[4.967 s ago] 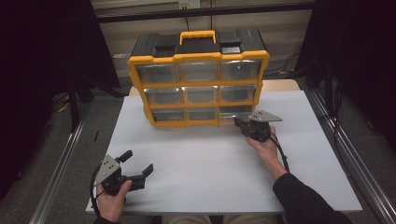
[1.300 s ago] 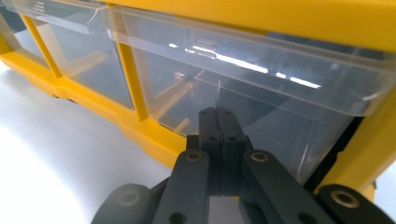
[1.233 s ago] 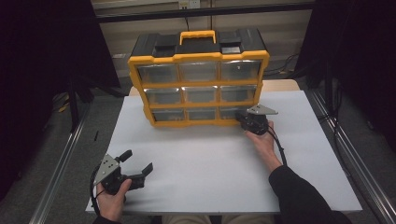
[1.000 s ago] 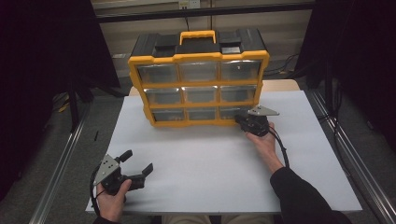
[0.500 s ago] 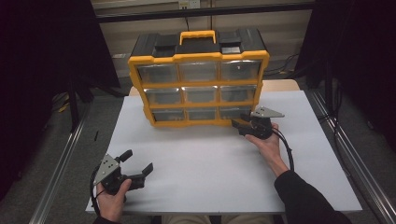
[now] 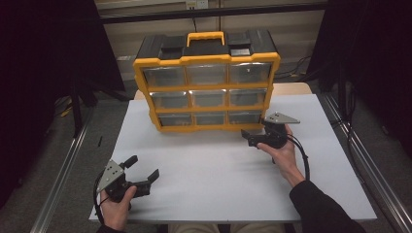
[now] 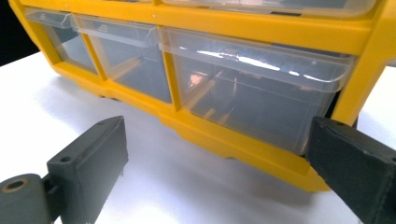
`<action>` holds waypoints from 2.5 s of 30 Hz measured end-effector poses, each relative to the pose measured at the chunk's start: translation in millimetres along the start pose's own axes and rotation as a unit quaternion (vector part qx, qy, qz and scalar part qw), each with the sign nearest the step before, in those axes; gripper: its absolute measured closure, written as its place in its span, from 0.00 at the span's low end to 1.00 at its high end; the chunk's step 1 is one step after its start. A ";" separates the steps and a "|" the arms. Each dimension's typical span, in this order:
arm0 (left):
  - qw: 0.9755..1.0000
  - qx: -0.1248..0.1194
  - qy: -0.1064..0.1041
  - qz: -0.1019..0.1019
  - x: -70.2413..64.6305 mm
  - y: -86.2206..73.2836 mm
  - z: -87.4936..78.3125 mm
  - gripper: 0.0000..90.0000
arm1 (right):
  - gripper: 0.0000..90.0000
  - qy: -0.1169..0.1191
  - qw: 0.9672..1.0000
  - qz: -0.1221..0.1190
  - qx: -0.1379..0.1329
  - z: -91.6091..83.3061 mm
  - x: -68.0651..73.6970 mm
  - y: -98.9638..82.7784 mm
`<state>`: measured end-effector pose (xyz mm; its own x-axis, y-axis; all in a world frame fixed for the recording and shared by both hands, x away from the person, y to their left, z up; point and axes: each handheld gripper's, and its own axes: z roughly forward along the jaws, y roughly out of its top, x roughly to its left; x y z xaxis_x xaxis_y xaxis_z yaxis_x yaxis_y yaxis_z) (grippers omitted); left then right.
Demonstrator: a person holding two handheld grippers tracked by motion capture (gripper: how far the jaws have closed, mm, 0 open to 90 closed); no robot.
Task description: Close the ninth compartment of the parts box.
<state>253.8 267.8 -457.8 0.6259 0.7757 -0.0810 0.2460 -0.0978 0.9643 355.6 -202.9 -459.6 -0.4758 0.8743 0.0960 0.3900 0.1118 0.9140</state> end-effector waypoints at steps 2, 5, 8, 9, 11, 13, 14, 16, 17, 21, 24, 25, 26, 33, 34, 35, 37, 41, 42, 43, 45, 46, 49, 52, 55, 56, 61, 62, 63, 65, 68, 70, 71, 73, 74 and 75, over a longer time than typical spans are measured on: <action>1.000 0.000 -0.001 0.000 0.0 0.0 0.2 0.04 | 0.02 0.000 1.000 0.006 0.001 -3.1 -0.2 -0.4; 1.000 0.000 -0.001 0.001 0.2 0.1 0.1 0.04 | 0.02 0.000 1.000 0.013 -0.001 -8.4 -0.8 -0.7; 1.000 0.000 0.000 0.000 -0.1 0.0 -0.1 0.04 | 0.02 0.002 1.000 0.012 -0.003 -12.5 -1.1 -1.1; 1.000 0.000 0.000 0.000 -0.1 0.2 -0.3 0.04 | 0.02 0.005 1.000 0.010 -0.005 -13.9 -0.9 -1.9; 1.000 0.001 0.000 0.001 0.0 0.3 -0.5 0.04 | 0.02 -0.003 1.000 -0.001 -0.013 -17.9 0.4 -6.0; 1.000 0.001 0.000 0.001 -0.1 0.4 -0.3 0.04 | 0.02 0.001 1.000 0.000 -0.007 -20.3 0.7 -9.0; 1.000 0.002 -0.001 0.003 -0.1 0.4 -0.4 0.04 | 0.02 0.003 1.000 -0.001 -0.009 -22.1 0.6 -9.7; 1.000 0.002 -0.001 0.002 -0.4 0.5 -0.4 0.04 | 0.02 0.002 1.000 0.000 -0.013 -26.1 -0.2 -8.9; 1.000 0.002 0.000 0.002 -0.5 0.5 -0.5 0.04 | 0.02 0.004 1.000 0.005 -0.018 -28.0 -0.5 -8.5; 1.000 0.001 0.000 0.000 -0.2 0.2 -0.7 0.04 | 0.02 0.005 1.000 0.004 -0.027 -35.6 -0.7 -9.4; 1.000 0.000 0.000 0.001 -0.5 0.3 -0.9 0.04 | 0.03 0.001 1.000 -0.004 -0.024 -40.3 1.1 -12.9; 1.000 0.000 0.000 0.001 -0.6 0.4 -0.9 0.04 | 0.03 -0.002 1.000 -0.005 -0.024 -42.4 2.0 -14.0; 1.000 0.000 0.000 0.000 -0.7 0.4 -0.9 0.04 | 0.03 -0.004 1.000 -0.009 -0.024 -44.4 2.4 -14.6; 1.000 0.001 0.001 0.000 -0.7 0.5 -1.2 0.04 | 0.03 -0.009 0.999 -0.017 -0.038 -61.7 2.2 -17.7; 1.000 0.001 0.000 0.000 -0.7 0.5 -1.1 0.04 | 0.03 -0.010 0.999 -0.018 -0.037 -63.9 1.6 -18.7; 1.000 0.001 0.000 0.000 -0.7 0.5 -1.1 0.04 | 0.03 -0.009 0.999 -0.016 -0.035 -66.8 0.9 -20.0; 1.000 0.001 -0.001 0.000 -0.9 0.5 -1.4 0.04 | 0.03 -0.011 0.999 -0.013 -0.036 -70.5 -0.4 -21.6; 1.000 0.000 0.000 0.003 -0.6 0.5 -2.3 0.04 | 0.03 -0.011 0.999 -0.009 -0.038 -79.2 -2.0 -24.3; 1.000 0.000 0.001 0.003 -0.7 0.4 -2.5 0.04 | 0.03 -0.010 0.999 -0.008 -0.037 -81.7 -2.5 -24.8; 1.000 0.001 0.001 0.003 -0.7 0.3 -2.6 0.04 | 0.03 -0.010 0.999 -0.006 -0.035 -84.0 -3.3 -24.9; 1.000 0.000 0.001 0.003 -0.6 0.4 -2.7 0.04 | 0.04 -0.018 0.999 -0.007 -0.038 -89.2 -5.5 -25.1; 1.000 0.000 0.000 0.002 -0.8 0.5 -3.0 0.04 | 0.04 -0.021 0.999 -0.008 -0.039 -91.9 -6.6 -25.6; 1.000 -0.002 0.001 0.001 -0.6 0.4 -4.1 0.04 | 0.04 -0.028 0.999 -0.011 -0.039 -100.4 -9.1 -29.4; 1.000 -0.003 -0.002 0.000 -0.9 0.0 -4.4 0.04 | 0.04 -0.028 0.999 -0.009 -0.039 -109.0 -10.4 -33.9; 1.000 -0.004 -0.003 0.000 -1.8 0.1 -4.5 0.04 | 0.04 -0.034 0.999 -0.009 -0.042 -116.8 -12.7 -37.3; 1.000 -0.005 -0.003 -0.001 -1.7 0.0 -4.7 0.04 | 0.04 -0.037 0.998 -0.006 -0.042 -119.2 -13.6 -38.7; 1.000 -0.004 0.001 0.004 -1.5 -0.1 -6.5 0.04 | 0.04 -0.040 0.998 -0.003 -0.041 -129.4 -16.1 -45.6; 1.000 -0.006 0.001 0.002 -1.7 -0.1 -6.8 0.04 | 0.04 -0.042 0.998 -0.003 -0.043 -131.7 -16.1 -46.4; 1.000 -0.006 0.002 0.003 -1.6 -0.2 -7.1 0.04 | 0.04 -0.042 0.998 -0.001 -0.044 -134.6 -16.1 -47.7; 1.000 -0.007 0.003 0.002 -1.8 -0.6 -8.1 0.04 | 0.04 -0.044 0.998 0.002 -0.046 -138.2 -15.1 -50.3; 1.000 -0.008 0.006 -0.001 -2.2 -0.9 -10.0 0.04 | 0.04 -0.044 0.998 0.003 -0.046 -145.7 -14.3 -54.5; 1.000 -0.008 0.006 0.001 -2.6 -0.6 -11.4 0.04 | 0.04 -0.050 0.998 0.003 -0.044 -150.8 -13.4 -57.2; 1.000 -0.009 0.007 -0.003 -3.7 -0.9 -12.0 0.04 | 0.04 -0.053 0.998 0.000 -0.046 -153.1 -13.3 -58.1; 1.000 -0.009 0.007 -0.003 -3.9 -1.0 -12.9 0.04 | 0.04 -0.054 0.997 0.007 -0.046 -157.4 -12.7 -59.8; 1.000 -0.009 0.008 -0.001 -3.5 -0.8 -13.2 0.04 | 0.04 -0.052 0.998 0.009 -0.045 -158.8 -12.7 -60.7; 1.000 -0.009 0.008 -0.001 -3.5 -0.9 -13.2 0.04 | 0.04 -0.053 0.998 0.009 -0.043 -159.6 -13.1 -61.4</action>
<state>241.6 273.5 -455.1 0.6141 0.7853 -0.0788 0.2339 -0.0858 0.9685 212.1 -296.5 -454.0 -0.3809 0.9216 0.0749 0.3268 0.0584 0.9433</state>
